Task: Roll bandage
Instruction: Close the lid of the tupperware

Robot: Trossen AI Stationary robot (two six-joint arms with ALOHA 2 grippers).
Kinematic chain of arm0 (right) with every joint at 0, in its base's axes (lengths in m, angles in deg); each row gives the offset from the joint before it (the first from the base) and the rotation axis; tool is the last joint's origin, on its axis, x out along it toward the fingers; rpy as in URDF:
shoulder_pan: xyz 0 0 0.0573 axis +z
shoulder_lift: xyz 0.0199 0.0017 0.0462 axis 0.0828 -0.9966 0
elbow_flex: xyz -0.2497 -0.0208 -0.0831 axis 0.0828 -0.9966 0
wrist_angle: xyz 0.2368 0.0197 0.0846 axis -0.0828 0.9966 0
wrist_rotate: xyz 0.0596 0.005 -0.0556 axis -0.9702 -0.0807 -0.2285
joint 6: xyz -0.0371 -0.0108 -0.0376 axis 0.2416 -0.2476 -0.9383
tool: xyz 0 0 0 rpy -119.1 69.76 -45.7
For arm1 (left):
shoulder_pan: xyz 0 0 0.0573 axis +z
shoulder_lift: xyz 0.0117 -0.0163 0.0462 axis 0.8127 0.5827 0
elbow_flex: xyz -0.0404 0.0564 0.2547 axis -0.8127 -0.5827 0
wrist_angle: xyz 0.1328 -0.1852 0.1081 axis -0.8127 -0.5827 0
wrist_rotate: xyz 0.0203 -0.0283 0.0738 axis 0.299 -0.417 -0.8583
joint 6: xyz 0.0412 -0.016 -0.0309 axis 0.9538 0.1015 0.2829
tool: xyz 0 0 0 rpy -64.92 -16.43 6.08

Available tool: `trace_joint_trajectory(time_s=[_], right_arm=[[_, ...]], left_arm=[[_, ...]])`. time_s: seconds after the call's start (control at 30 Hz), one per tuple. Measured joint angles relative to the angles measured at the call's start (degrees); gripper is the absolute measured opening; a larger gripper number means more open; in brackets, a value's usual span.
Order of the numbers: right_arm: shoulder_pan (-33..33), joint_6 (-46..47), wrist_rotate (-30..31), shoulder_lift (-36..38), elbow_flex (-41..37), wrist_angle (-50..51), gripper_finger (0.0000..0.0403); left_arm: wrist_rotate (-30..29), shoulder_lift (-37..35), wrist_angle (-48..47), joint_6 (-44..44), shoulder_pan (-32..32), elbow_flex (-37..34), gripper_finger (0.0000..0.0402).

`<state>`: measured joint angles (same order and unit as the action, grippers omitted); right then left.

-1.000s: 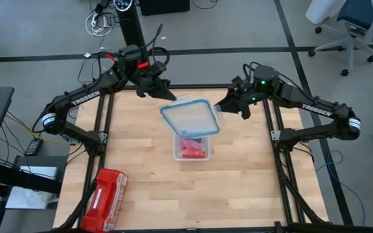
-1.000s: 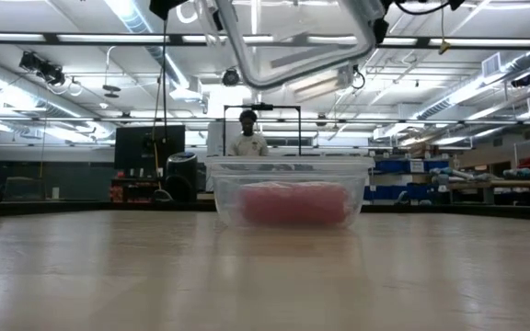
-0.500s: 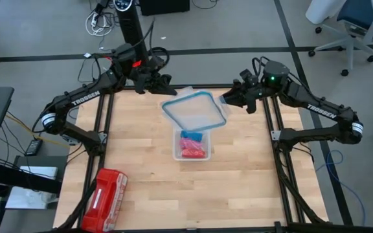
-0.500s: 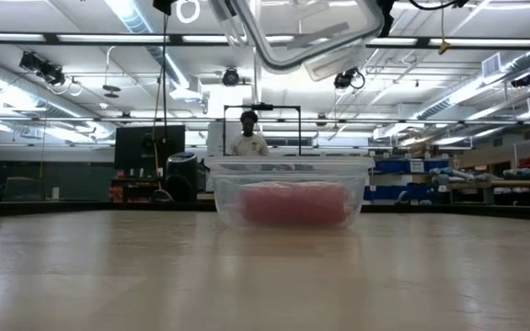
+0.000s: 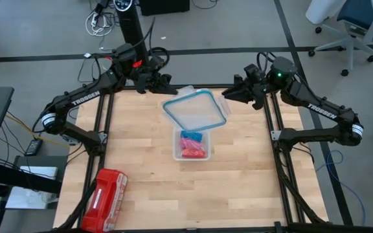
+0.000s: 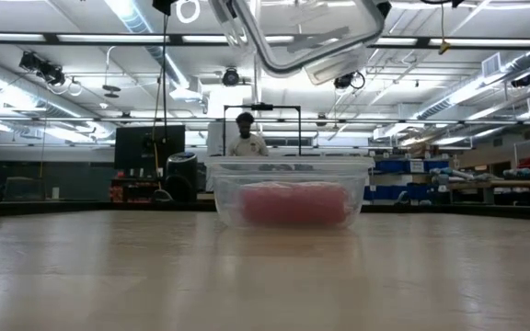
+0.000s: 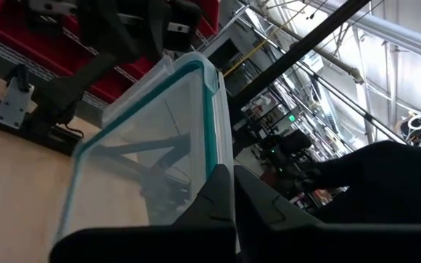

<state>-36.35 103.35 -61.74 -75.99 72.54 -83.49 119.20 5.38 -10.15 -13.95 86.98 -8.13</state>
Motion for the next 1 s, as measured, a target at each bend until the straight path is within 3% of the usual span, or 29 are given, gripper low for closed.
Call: trace_joint_trajectory(time_s=[0.13, 0.47, 0.77, 1.0], right_arm=[[0.2, 0.6, -2.6, 0.0, 0.0, -0.2, 0.0115], [2.4, -1.1, -2.6, -0.9, 0.0, -0.4, 0.0115], [6.4, -7.8, 7.6, -4.1, 0.0, 3.5, 0.0102], [7.0, -7.9, 8.0, -5.6, 0.0, 5.6, 0.0049]], left_arm=[[-0.6, 0.0, 0.0, 0.2, 0.0, 0.0, 0.0000], [-4.4, 0.0, 0.0, 1.0, 0.0, 0.0, 0.0000], [-12.0, -0.1, 0.4, 1.3, 0.1, 0.0, 0.0000], [-14.4, -0.1, -1.0, 3.9, -0.1, 0.0, 0.0000]])
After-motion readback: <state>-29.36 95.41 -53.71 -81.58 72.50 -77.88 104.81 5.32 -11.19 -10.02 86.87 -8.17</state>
